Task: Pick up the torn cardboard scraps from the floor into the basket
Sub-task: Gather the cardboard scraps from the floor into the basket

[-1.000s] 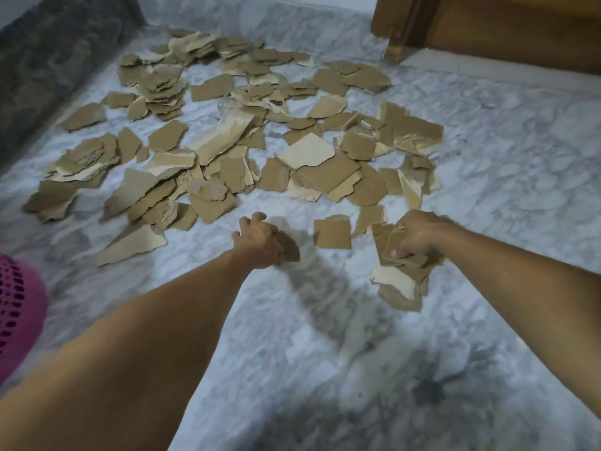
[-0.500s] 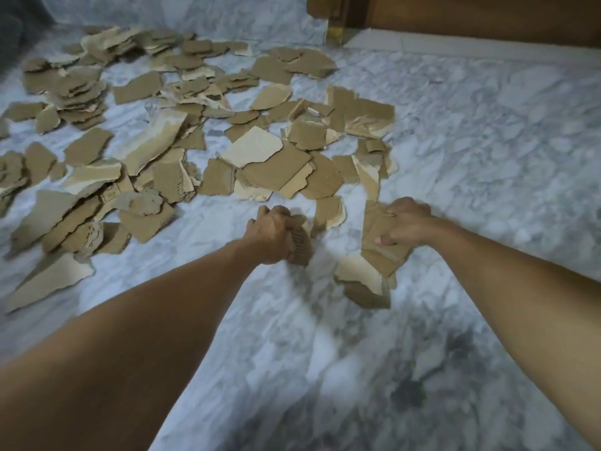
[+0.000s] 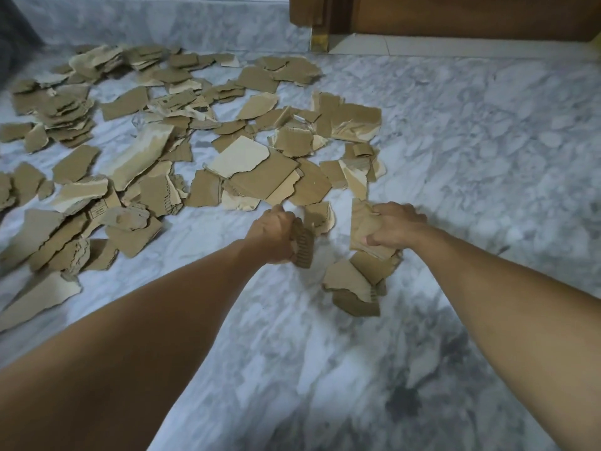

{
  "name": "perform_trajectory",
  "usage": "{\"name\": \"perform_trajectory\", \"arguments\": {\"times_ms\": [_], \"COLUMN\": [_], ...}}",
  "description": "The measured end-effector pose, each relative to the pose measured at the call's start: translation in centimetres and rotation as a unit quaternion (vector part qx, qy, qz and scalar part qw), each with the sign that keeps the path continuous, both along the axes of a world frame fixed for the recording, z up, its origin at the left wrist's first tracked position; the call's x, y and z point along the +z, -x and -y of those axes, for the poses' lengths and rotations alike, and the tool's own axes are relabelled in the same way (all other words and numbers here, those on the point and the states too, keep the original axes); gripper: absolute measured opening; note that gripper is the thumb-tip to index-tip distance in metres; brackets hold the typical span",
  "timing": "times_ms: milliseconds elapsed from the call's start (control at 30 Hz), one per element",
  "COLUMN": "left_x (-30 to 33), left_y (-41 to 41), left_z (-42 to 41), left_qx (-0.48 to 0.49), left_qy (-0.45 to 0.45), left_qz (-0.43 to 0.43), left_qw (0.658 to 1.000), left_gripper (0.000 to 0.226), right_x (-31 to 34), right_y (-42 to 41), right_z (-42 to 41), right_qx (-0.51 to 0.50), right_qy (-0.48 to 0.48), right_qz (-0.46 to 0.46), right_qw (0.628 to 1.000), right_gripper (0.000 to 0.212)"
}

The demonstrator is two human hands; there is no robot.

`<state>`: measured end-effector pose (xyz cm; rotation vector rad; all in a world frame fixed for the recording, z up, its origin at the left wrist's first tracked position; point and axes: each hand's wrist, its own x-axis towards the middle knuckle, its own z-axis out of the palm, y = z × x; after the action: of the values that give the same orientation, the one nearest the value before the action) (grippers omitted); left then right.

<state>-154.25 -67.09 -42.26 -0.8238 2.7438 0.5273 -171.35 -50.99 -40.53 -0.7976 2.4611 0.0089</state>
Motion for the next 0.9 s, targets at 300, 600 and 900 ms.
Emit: {"name": "perform_trajectory", "arguments": {"times_ms": [300,600,900], "left_x": [0.0,-0.4,-1.4], "left_y": [5.7,6.3,2.9], "left_z": [-0.6,-0.3,-0.4], "left_qx": [-0.211,-0.222,-0.084], "left_qy": [0.080,0.175,0.033], "left_qz": [0.045,0.087,-0.024], "left_qw": [0.973,0.955,0.996], "left_gripper": [0.061,0.064,0.093], "right_x": [-1.2,0.9,2.6], "right_y": [-0.4,1.1,0.9], "right_z": [-1.0,-1.8,-2.8], "right_qx": [0.012,-0.162,-0.320], "right_qy": [0.102,0.296,0.419], "right_qz": [-0.015,0.069,0.194], "right_qw": [0.995,0.939,0.828], "right_gripper": [0.068,0.047,0.039]}}
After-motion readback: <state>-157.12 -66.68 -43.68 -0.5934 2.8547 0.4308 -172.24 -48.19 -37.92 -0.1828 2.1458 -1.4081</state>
